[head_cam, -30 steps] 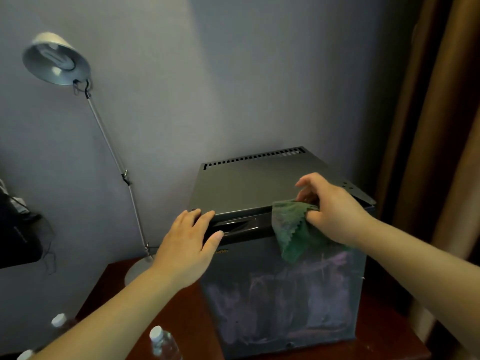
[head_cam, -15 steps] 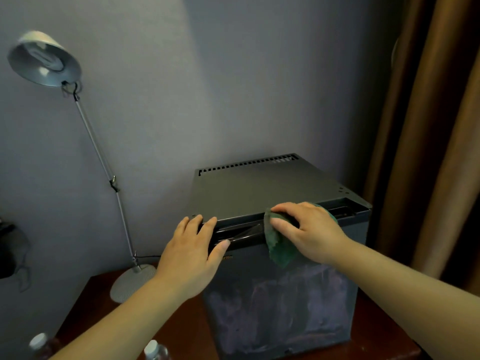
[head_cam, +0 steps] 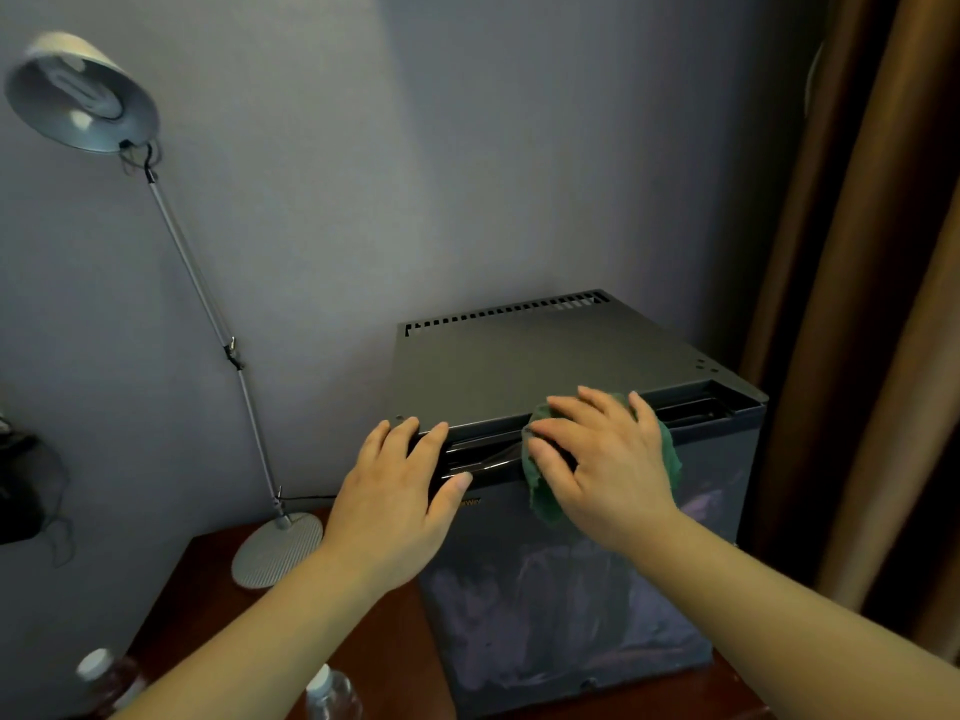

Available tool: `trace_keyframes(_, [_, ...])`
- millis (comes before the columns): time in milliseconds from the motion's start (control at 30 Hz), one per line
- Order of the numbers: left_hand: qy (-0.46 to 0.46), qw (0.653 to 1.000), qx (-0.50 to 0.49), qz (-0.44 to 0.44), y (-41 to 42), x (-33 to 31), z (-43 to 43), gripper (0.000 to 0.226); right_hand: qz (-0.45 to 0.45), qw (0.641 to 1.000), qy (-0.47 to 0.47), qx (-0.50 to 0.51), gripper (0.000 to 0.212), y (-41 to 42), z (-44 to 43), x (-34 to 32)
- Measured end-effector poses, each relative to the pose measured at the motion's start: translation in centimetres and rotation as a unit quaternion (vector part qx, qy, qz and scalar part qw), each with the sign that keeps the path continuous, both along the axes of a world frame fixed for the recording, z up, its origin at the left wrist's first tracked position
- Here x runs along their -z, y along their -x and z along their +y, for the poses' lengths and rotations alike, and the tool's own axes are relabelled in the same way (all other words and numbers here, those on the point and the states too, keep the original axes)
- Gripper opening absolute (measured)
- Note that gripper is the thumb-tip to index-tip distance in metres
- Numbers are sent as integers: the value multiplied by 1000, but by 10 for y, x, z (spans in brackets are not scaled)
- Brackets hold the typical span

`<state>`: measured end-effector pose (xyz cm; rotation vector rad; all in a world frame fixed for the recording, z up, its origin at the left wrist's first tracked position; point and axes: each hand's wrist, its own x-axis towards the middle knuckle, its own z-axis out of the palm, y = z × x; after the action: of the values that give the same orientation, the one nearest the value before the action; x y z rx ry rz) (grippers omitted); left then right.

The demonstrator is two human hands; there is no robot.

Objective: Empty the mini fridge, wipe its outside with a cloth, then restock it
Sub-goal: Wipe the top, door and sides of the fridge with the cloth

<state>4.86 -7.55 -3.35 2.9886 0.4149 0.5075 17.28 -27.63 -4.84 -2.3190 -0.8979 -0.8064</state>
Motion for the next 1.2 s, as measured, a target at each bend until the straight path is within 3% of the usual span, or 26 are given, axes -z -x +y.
trace_keyframes(100, [-12, 1000, 7, -9, -1, 1, 3, 66, -43, 999, 14, -14, 36, 2, 0, 7])
trace_keyframes(267, [-72, 997, 16, -6, -3, -3, 11, 70, -143, 986, -73, -36, 27, -1, -2, 30])
trace_keyframes(400, [-82, 994, 73, 0, -10, -19, 26, 73, -164, 980, -111, -30, 27, 3, 3, 46])
trace_keyframes(533, [-27, 993, 115, 2, -17, -16, 36, 74, -126, 986, -112, -4, 23, 2, 9, 31])
trace_keyframes(700, [118, 984, 116, -63, -22, -5, 33, 73, 20, 993, -105, 47, 21, 6, 28, -14])
trace_keyframes(867, [127, 982, 119, -73, -24, 0, 39, 68, 130, 991, -42, -11, 23, 19, 63, -40])
trace_keyframes(967, [125, 981, 124, -76, -25, 0, 39, 68, 169, 982, -82, -6, 29, 18, 60, -51])
trace_keyframes(1100, [123, 980, 133, -83, -24, 1, 40, 74, 179, 972, -143, 45, 34, 6, 42, -61])
trace_keyframes(1200, [121, 979, 138, -87, -24, 1, 40, 74, 98, 980, -152, 77, 22, -1, 31, -61])
